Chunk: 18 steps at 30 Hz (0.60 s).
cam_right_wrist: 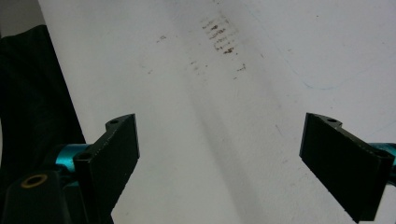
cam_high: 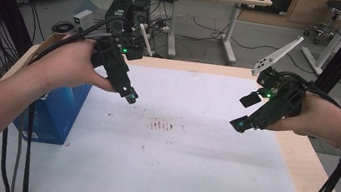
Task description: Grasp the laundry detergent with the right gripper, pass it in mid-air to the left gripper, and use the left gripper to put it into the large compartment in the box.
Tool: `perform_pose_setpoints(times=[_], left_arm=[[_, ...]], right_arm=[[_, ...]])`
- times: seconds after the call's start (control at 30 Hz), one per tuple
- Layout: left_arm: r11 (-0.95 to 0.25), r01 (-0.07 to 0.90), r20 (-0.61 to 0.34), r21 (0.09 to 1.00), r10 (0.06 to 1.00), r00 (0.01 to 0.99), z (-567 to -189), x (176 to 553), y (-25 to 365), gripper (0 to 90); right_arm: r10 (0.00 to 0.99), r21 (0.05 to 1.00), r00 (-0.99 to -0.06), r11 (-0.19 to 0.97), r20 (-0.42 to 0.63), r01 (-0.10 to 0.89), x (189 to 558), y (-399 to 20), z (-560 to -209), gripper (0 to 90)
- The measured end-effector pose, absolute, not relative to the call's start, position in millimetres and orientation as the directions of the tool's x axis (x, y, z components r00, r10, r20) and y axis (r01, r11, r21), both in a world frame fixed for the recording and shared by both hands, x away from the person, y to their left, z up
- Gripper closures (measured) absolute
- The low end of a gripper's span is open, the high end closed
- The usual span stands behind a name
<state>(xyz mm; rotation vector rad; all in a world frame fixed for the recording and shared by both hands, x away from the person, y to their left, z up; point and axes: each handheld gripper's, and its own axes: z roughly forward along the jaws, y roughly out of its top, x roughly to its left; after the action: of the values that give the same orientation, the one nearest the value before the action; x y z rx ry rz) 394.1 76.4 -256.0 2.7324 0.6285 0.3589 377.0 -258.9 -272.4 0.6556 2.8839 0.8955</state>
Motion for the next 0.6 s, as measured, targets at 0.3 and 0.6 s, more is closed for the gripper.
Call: perform_pose_setpoints(times=[0.3,0.6], left_arm=[[-0.844,0.403,0.159,0.353,0.479,0.863,-265,392,78,17.9],[-0.835,0.423,0.141,0.351,0.494,0.858,-275,391,79,17.9]], right_arm=[[0.392,0.556,-0.916,0.746,0.080,0.368,380,-255,-274,11.5],[0.382,0.537,-0.920,0.759,0.090,0.368,384,-251,-278,11.5]])
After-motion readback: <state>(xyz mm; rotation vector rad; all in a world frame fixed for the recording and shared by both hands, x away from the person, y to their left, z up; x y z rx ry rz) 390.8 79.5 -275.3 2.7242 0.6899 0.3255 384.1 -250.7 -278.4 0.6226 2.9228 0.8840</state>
